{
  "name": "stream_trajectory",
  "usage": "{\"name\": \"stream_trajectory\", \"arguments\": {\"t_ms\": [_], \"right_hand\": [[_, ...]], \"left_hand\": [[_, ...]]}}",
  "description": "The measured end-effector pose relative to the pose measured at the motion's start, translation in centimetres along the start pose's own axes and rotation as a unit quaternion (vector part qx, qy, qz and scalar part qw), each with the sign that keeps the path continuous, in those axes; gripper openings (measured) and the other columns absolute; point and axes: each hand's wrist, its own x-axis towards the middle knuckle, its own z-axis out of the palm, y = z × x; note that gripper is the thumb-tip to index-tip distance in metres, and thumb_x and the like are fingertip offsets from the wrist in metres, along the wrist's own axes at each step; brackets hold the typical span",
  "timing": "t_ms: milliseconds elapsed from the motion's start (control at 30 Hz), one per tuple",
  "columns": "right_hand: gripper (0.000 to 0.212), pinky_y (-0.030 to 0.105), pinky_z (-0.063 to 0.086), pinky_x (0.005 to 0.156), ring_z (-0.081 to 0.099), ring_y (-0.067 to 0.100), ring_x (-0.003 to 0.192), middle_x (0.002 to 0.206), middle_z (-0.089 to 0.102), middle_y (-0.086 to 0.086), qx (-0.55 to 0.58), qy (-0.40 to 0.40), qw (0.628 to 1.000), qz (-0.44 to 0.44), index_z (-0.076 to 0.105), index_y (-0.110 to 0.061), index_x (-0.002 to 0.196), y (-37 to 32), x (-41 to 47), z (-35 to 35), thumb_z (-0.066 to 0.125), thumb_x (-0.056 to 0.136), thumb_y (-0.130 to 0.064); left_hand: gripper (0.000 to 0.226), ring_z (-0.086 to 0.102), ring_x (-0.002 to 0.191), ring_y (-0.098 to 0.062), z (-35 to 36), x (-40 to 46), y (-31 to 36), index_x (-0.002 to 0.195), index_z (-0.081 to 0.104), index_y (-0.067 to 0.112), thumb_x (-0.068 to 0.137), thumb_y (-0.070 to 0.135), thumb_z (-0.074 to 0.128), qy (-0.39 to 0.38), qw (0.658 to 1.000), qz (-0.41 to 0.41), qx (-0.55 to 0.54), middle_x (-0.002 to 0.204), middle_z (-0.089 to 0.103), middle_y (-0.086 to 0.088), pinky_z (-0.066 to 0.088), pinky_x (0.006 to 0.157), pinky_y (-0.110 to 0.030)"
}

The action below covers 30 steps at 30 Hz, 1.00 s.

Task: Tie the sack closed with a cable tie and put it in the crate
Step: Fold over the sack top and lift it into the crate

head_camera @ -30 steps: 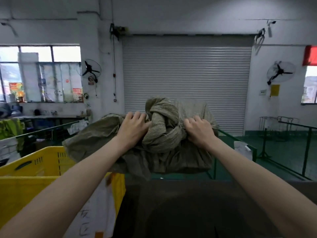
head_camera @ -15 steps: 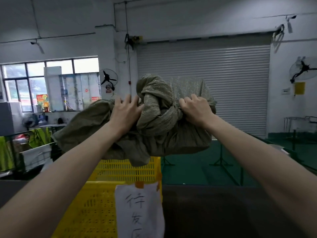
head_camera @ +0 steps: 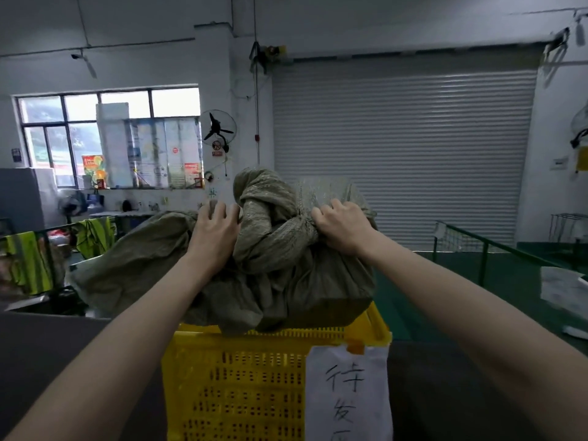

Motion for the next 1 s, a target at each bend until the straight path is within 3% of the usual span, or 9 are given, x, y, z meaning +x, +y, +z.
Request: {"name": "stream_trajectory", "arguments": {"t_ms": [200,367,467,567,633,733,833,900,1000], "right_hand": [[0.021,0.039,0.047,0.060,0.062,0.037,0.088,0.091,0.066,0.016,0.066,-0.086,0.994,0.014,0.055,-0.005,0.094,-2.9,-0.2,3.9,0.058,0.076,-0.015],[0.030,0.036,0.046,0.058,0.061,0.034,0.079,0.081,0.066,0.012,0.040,-0.152,0.986,0.061,0.056,-0.008,0.085,-3.7,-1.7,7.3,0.071,0.064,-0.023],[0.029,0.035,0.046,0.057,0.060,0.032,0.074,0.077,0.066,0.011,0.048,-0.150,0.982,0.100,0.056,-0.010,0.080,-4.7,-3.0,9.3,0.075,0.059,-0.019],[0.021,0.042,0.045,0.076,0.055,0.035,0.098,0.102,0.063,0.015,0.102,-0.191,0.968,0.126,0.054,-0.008,0.099,-6.3,-4.7,11.2,0.057,0.079,-0.012],[0.024,0.044,0.040,0.086,0.047,0.036,0.112,0.118,0.055,0.015,0.123,-0.257,0.948,0.141,0.049,-0.009,0.112,-7.5,-6.3,12.3,0.048,0.088,-0.014],[0.035,0.047,0.037,0.094,0.041,0.037,0.121,0.129,0.049,0.014,0.184,-0.355,0.900,0.175,0.040,-0.013,0.122,-9.8,-8.8,14.1,0.051,0.090,-0.022],[0.039,0.050,0.040,0.096,0.040,0.038,0.122,0.131,0.046,0.014,0.218,-0.349,0.894,0.177,0.038,-0.015,0.125,-11.4,-9.3,15.0,0.053,0.090,-0.025],[0.047,0.052,0.036,0.100,0.036,0.040,0.126,0.137,0.041,0.015,0.246,-0.368,0.879,0.179,0.036,-0.016,0.130,-11.4,-8.8,14.8,0.055,0.090,-0.029],[0.079,0.055,0.027,0.108,0.027,0.038,0.137,0.148,0.031,0.012,0.364,-0.388,0.815,0.229,0.021,-0.021,0.144,-10.4,-7.6,15.0,0.066,0.082,-0.041]], "left_hand": [[0.026,0.058,0.064,-0.031,5.6,-1.7,-0.3,0.094,0.047,0.002,0.069,0.009,0.047,-0.052,0.998,0.005,0.020,0.081,0.060,-0.019,0.047,0.056,-0.037],[0.045,0.062,0.072,-0.033,9.3,-1.4,1.0,0.090,0.066,-0.005,0.047,0.007,0.061,-0.119,0.993,0.019,0.014,0.098,0.047,-0.021,0.051,0.057,-0.036],[0.070,0.059,0.099,-0.031,11.3,-1.3,2.6,0.122,0.055,-0.003,0.060,0.020,0.077,-0.217,0.975,0.011,0.047,0.119,0.058,-0.015,0.047,0.077,-0.038],[0.070,0.033,0.131,-0.030,14.0,-2.1,4.6,0.147,0.014,0.001,0.090,0.020,0.051,-0.318,0.947,0.025,0.043,0.150,0.024,-0.012,0.030,0.103,-0.039],[0.065,0.029,0.133,-0.030,14.9,-3.1,6.2,0.148,0.013,0.005,0.093,0.018,0.046,-0.352,0.935,0.042,0.016,0.153,0.020,-0.011,0.030,0.103,-0.041],[0.056,0.029,0.135,-0.028,16.8,-5.8,8.0,0.148,0.020,0.010,0.096,0.019,0.039,-0.430,0.900,0.066,-0.016,0.155,0.020,-0.010,0.032,0.102,-0.040],[0.055,0.028,0.137,-0.029,17.4,-7.8,7.7,0.149,0.016,0.011,0.099,0.021,0.034,-0.496,0.867,0.040,0.001,0.157,0.016,-0.011,0.029,0.105,-0.040],[0.050,0.039,0.130,-0.032,16.7,-8.2,6.9,0.146,0.022,0.013,0.098,0.021,0.035,-0.482,0.876,0.003,0.002,0.149,0.032,-0.012,0.034,0.100,-0.041],[0.045,0.060,0.104,-0.033,15.5,-7.7,5.3,0.133,0.039,0.018,0.088,0.019,0.048,-0.363,0.931,0.002,-0.032,0.118,0.060,-0.011,0.045,0.082,-0.040]]}}
